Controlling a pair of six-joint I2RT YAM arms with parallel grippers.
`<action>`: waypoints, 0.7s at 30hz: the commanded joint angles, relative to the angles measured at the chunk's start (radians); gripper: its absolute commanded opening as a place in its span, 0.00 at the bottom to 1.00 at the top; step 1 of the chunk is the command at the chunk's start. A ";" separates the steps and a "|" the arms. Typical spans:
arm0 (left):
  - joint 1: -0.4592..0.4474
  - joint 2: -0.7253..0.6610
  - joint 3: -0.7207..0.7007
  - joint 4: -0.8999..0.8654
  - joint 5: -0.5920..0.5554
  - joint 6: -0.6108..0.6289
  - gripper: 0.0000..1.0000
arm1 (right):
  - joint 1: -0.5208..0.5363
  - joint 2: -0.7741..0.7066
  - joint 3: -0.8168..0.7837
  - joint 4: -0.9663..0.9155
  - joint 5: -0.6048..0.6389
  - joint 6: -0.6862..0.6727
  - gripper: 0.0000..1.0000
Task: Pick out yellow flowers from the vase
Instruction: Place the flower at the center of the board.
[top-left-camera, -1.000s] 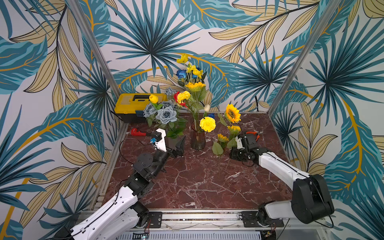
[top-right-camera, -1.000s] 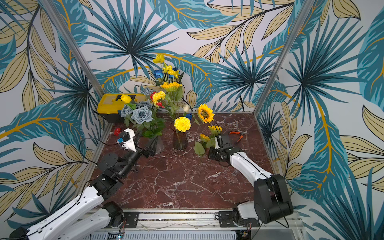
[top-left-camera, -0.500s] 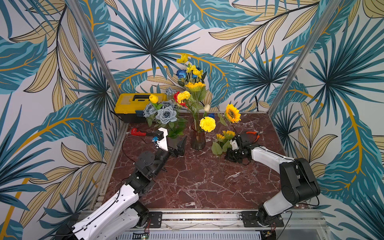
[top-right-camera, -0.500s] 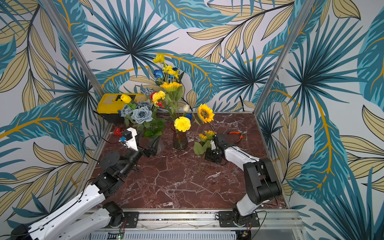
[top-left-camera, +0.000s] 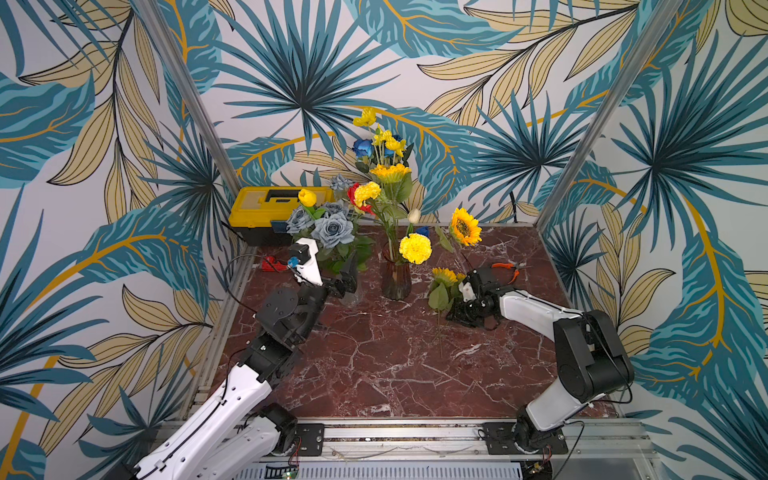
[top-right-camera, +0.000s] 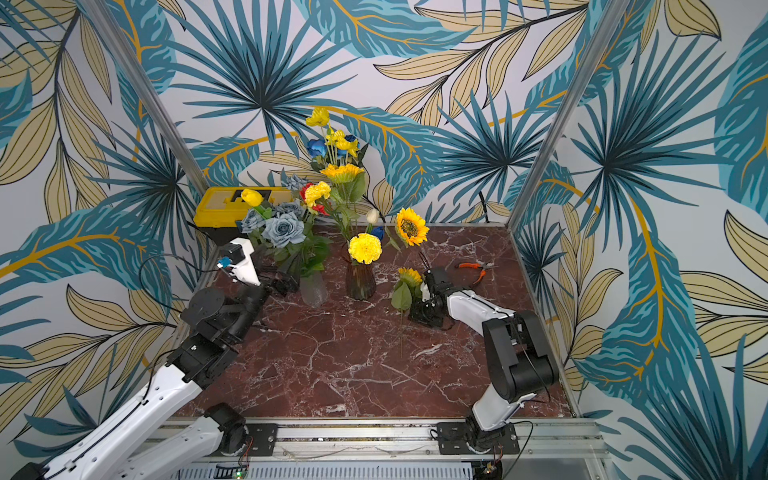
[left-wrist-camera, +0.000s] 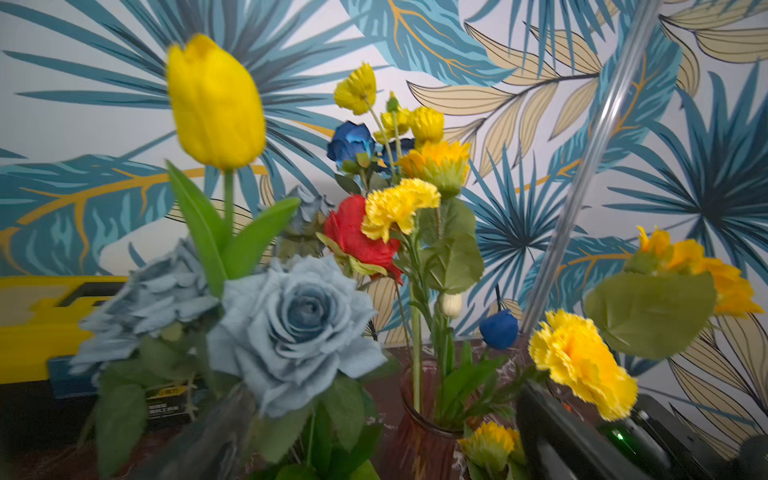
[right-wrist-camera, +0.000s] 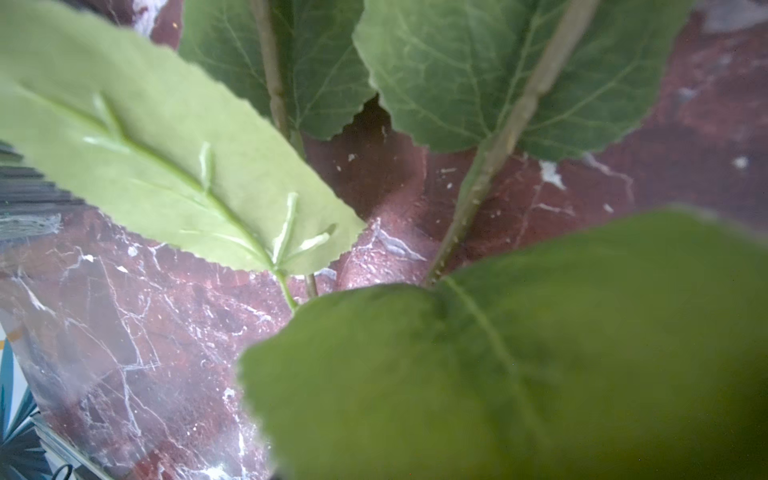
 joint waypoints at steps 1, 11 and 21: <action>0.042 -0.014 0.060 -0.083 -0.065 -0.018 0.99 | -0.003 0.003 0.010 -0.017 -0.001 -0.001 0.35; 0.209 0.011 0.223 -0.217 -0.116 -0.086 1.00 | -0.003 -0.116 -0.025 0.025 0.020 0.000 0.58; 0.297 0.101 0.300 -0.230 0.147 -0.084 0.99 | -0.003 -0.251 -0.086 0.062 0.082 -0.019 0.72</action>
